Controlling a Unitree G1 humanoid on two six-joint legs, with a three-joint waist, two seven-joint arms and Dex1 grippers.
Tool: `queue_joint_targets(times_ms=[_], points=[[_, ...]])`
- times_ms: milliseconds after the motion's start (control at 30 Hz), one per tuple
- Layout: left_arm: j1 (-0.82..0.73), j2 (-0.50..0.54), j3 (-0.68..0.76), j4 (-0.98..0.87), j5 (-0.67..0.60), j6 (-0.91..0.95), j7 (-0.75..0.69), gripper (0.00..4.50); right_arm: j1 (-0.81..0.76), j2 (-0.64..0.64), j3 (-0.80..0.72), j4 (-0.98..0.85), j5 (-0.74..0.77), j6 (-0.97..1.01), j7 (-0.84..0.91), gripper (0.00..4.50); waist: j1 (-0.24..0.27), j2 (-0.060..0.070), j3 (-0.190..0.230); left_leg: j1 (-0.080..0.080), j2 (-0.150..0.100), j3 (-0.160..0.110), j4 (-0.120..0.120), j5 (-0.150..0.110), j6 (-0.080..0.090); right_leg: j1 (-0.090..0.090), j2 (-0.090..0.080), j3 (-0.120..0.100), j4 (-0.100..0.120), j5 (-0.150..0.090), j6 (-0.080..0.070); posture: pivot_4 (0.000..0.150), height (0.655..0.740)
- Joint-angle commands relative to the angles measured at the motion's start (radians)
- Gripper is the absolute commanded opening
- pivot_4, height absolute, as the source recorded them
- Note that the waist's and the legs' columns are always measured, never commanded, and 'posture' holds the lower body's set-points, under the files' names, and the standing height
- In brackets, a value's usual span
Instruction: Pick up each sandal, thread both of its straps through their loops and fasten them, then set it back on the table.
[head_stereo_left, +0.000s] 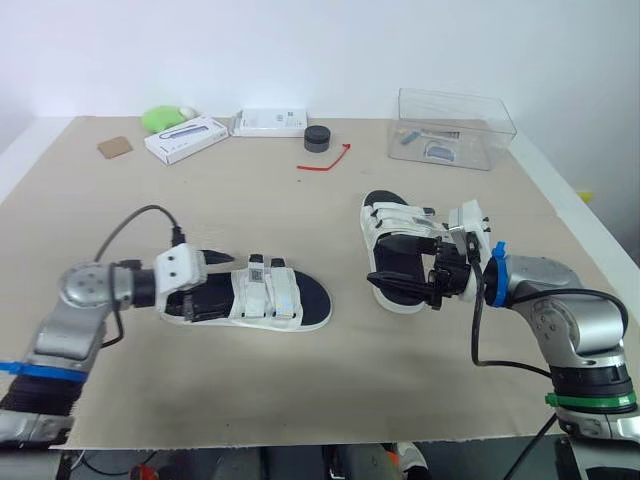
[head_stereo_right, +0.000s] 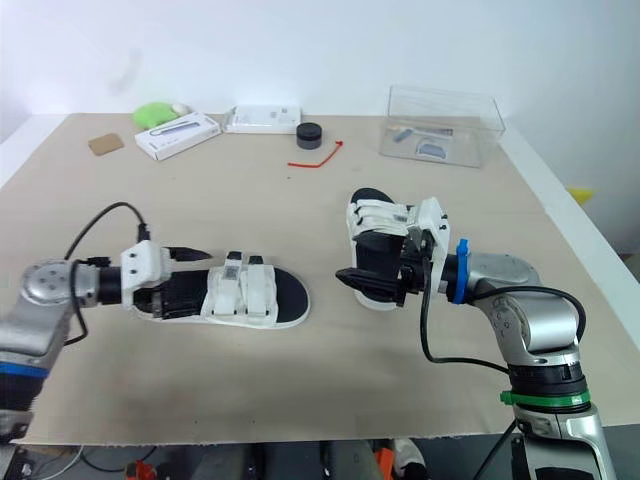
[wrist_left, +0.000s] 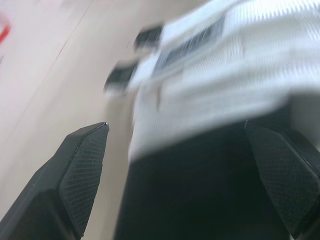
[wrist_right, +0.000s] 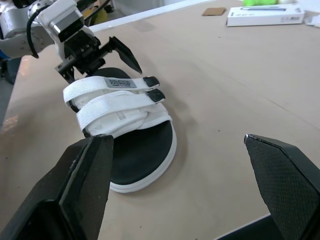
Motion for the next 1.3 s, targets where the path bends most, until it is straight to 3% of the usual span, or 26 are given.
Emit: queue_joint_targets(times_ms=[33, 567, 700, 733, 800, 867, 967, 1100, 1300], points=[[-0.06, -0.027, -0.015, 0.04, 0.009, -0.066, 0.001, 4.47, 0.012, -0.027, -0.036, -0.058, 0.021, -0.01, -0.009, 4.5, -0.001, 0.0, 0.0, 0.0, 0.0, 0.0, 0.0, 0.0, 0.0, 0.0, 0.0, 0.0, 0.0, 0.0, -0.001, 0.15, 0.74], [-0.123, -0.124, -0.072, 0.152, -0.021, -0.001, -0.024, 4.47, 0.062, -0.035, -0.03, -0.088, 0.006, -0.064, -0.063, 4.5, -0.001, 0.0, 0.0, 0.0, 0.0, 0.0, 0.002, -0.001, 0.001, 0.001, 0.0, 0.001, 0.002, 0.001, 0.0, 0.15, 0.74], [-0.123, -0.121, -0.074, 0.142, -0.023, 0.006, -0.031, 3.53, 0.065, -0.035, -0.024, -0.093, 0.015, -0.055, -0.069, 4.5, -0.001, 0.0, 0.0, 0.0, 0.0, 0.0, 0.004, -0.001, 0.001, 0.001, 0.0, 0.001, 0.002, 0.0, 0.001, 0.15, 0.74], [-0.122, -0.122, -0.073, 0.14, -0.023, 0.008, -0.028, 2.93, 0.064, -0.035, -0.024, -0.095, 0.018, -0.052, -0.07, 4.5, -0.001, 0.0, 0.0, 0.0, 0.0, 0.0, 0.004, -0.001, 0.001, 0.001, 0.0, 0.001, 0.002, 0.0, 0.0, 0.15, 0.74], [-0.121, -0.123, -0.072, 0.134, -0.027, 0.017, -0.027, 2.21, 0.059, -0.037, -0.024, -0.093, 0.021, -0.049, -0.067, 4.5, -0.001, 0.0, 0.0, 0.0, 0.0, 0.0, 0.004, -0.001, 0.001, 0.001, 0.0, 0.001, 0.002, 0.001, 0.0, 0.15, 0.74], [-0.119, -0.123, -0.071, 0.127, -0.033, 0.03, -0.028, 1.19, 0.049, -0.038, -0.024, -0.085, 0.023, -0.049, -0.06, 4.5, -0.001, 0.0, 0.0, 0.0, 0.0, 0.0, 0.004, -0.001, 0.001, 0.001, 0.0, 0.001, 0.002, 0.001, 0.0, 0.15, 0.74], [-0.119, -0.124, -0.063, 0.126, -0.031, 0.043, -0.01, 0.07, 0.036, -0.037, -0.018, -0.074, 0.019, -0.061, -0.045, 4.5, -0.002, 0.0, 0.0, 0.0, 0.0, 0.0, 0.004, -0.001, 0.001, 0.001, 0.0, 0.001, 0.002, 0.001, 0.0, 0.15, 0.74], [-0.128, -0.114, -0.031, 0.134, 0.025, 0.096, 0.12, 0.07, 0.029, -0.033, 0.009, -0.093, -0.012, -0.137, -0.004, 4.5, -0.001, 0.0, 0.0, 0.001, 0.0, -0.001, 0.004, -0.001, 0.001, 0.001, 0.001, 0.001, 0.003, 0.001, 0.0, 0.15, 0.74], [-0.243, -0.123, 0.08, 0.172, 0.129, 0.384, 0.548, 0.07, 0.018, -0.051, 0.105, -0.181, -0.047, -0.261, 0.12, 4.5, -0.003, 0.0, 0.0, 0.002, 0.003, -0.002, 0.006, 0.0, 0.001, 0.002, 0.005, 0.0, 0.003, 0.0, 0.002, 0.15, 0.74]])
